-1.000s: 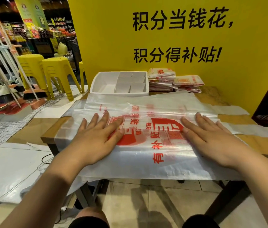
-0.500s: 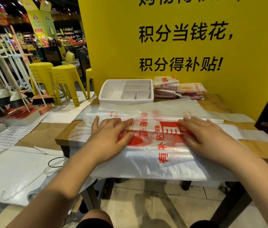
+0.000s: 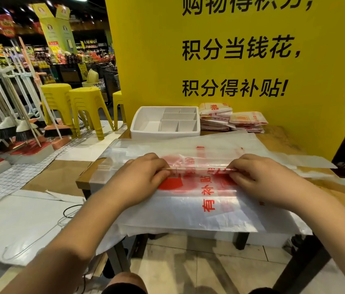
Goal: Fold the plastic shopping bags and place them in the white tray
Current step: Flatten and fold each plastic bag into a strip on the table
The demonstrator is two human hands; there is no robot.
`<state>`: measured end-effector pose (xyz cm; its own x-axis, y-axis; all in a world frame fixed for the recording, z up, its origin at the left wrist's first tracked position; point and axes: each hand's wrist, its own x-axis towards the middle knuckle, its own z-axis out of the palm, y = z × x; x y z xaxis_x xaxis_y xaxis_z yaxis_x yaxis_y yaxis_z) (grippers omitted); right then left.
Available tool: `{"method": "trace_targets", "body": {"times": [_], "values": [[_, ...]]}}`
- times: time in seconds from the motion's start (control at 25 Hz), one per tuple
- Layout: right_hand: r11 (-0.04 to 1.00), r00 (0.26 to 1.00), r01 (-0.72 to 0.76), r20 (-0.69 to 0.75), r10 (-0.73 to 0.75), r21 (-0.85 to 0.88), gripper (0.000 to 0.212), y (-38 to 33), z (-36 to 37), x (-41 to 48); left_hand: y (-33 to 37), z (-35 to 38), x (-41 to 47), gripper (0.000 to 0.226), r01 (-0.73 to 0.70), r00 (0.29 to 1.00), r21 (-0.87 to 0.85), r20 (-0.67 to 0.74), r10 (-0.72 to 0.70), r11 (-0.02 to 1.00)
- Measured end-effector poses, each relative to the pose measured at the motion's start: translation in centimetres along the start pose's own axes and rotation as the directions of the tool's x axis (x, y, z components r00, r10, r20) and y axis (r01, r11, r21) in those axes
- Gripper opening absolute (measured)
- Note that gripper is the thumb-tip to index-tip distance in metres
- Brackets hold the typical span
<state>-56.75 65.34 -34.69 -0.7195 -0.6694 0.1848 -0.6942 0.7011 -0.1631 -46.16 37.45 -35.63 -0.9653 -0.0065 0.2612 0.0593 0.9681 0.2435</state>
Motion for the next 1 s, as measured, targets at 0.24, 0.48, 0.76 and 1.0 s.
{"method": "trace_targets", "body": {"times": [0.24,0.48,0.76,1.0], "values": [[0.994,0.992,-0.086,0.097,0.079,0.073,0.03,0.3,-2.0,2.9,-0.3,-3.2,3.8,0.023,0.077,0.977,-0.052,0.202,-0.065,0.996],[0.991,0.995,-0.094,-0.032,0.091,-0.099,0.037,-0.3,0.0,3.4,-1.0,-1.2,5.0,0.035,0.078,0.985,0.06,0.146,-0.087,0.995],[0.996,0.993,-0.044,-0.114,0.035,-0.078,0.032,-0.8,1.7,3.7,-0.1,1.2,3.2,0.043,0.019,0.999,0.066,0.036,-0.021,0.998],[0.999,0.994,-0.015,0.11,0.018,-0.031,0.053,-3.1,2.6,3.6,2.3,2.4,2.2,0.054,0.037,0.978,0.101,0.2,-0.057,0.994]]}}
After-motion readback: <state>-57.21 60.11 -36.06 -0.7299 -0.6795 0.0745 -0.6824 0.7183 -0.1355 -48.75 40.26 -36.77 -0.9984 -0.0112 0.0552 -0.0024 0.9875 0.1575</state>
